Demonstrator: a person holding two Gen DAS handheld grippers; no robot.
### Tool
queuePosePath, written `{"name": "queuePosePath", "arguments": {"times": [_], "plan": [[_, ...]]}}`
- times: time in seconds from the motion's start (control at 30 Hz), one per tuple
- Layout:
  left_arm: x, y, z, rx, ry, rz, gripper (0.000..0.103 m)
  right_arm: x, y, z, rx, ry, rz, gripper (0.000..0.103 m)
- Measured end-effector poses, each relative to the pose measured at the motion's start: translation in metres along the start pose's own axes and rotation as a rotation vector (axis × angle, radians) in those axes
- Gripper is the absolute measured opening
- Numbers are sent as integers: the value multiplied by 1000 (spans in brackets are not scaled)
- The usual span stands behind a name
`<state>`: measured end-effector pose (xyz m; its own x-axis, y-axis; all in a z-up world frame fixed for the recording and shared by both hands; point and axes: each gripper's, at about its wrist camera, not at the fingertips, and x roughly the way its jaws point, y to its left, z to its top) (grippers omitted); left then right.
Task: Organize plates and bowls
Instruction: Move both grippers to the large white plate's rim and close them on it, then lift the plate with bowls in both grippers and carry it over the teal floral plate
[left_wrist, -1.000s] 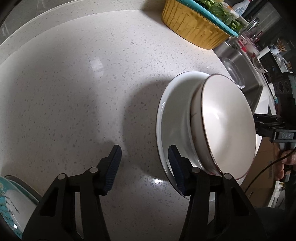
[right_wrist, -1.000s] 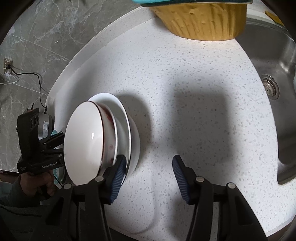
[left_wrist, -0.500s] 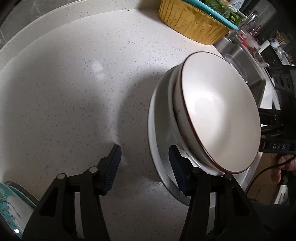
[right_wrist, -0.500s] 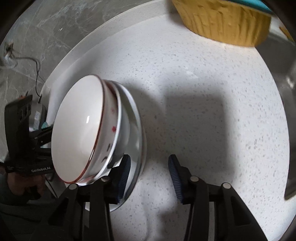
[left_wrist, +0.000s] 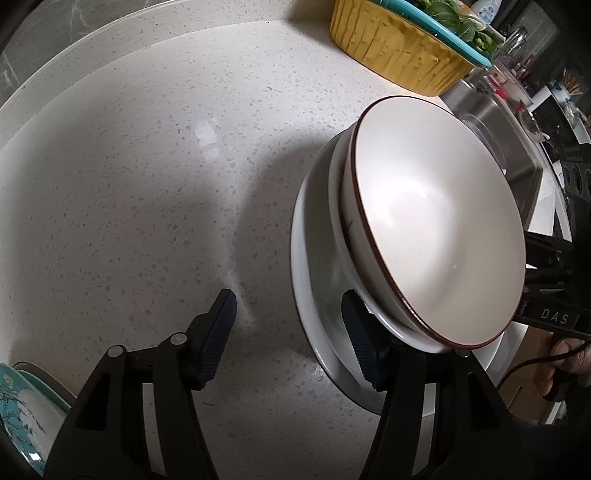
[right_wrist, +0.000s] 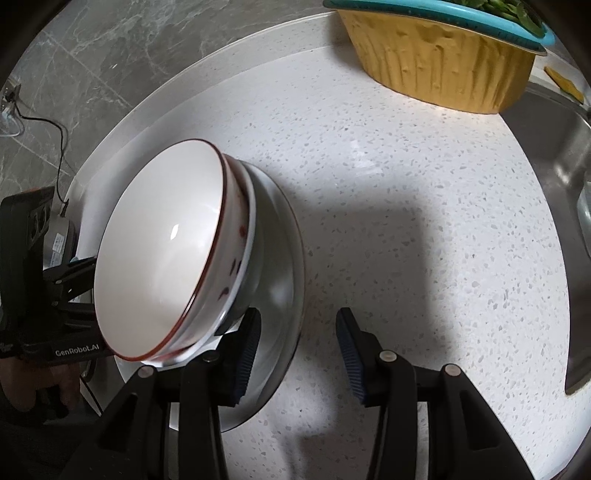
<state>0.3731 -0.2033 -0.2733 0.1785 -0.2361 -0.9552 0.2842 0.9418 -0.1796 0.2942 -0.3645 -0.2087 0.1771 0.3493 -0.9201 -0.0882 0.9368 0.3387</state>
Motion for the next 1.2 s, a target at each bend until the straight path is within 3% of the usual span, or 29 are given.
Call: {"name": "queuePosePath", "arguments": {"times": [0.07, 0.2, 0.23, 0.77, 1.2], "plan": [[-2, -2, -1, -1, -12, -12, 41, 2, 1, 3, 7, 0, 9, 42], [-4, -12, 3, 33, -43, -13, 16, 4, 4, 9, 27, -3, 22, 20], [-4, -13, 4, 34, -45, -15, 15, 5, 5, 9, 22, -6, 11, 19], [-17, -13, 4, 22, -75, 13, 13, 4, 17, 11, 19, -7, -13, 18], [-88, -6, -12, -19, -163, 24, 12, -33, 56, 17, -54, -53, -18, 18]]}}
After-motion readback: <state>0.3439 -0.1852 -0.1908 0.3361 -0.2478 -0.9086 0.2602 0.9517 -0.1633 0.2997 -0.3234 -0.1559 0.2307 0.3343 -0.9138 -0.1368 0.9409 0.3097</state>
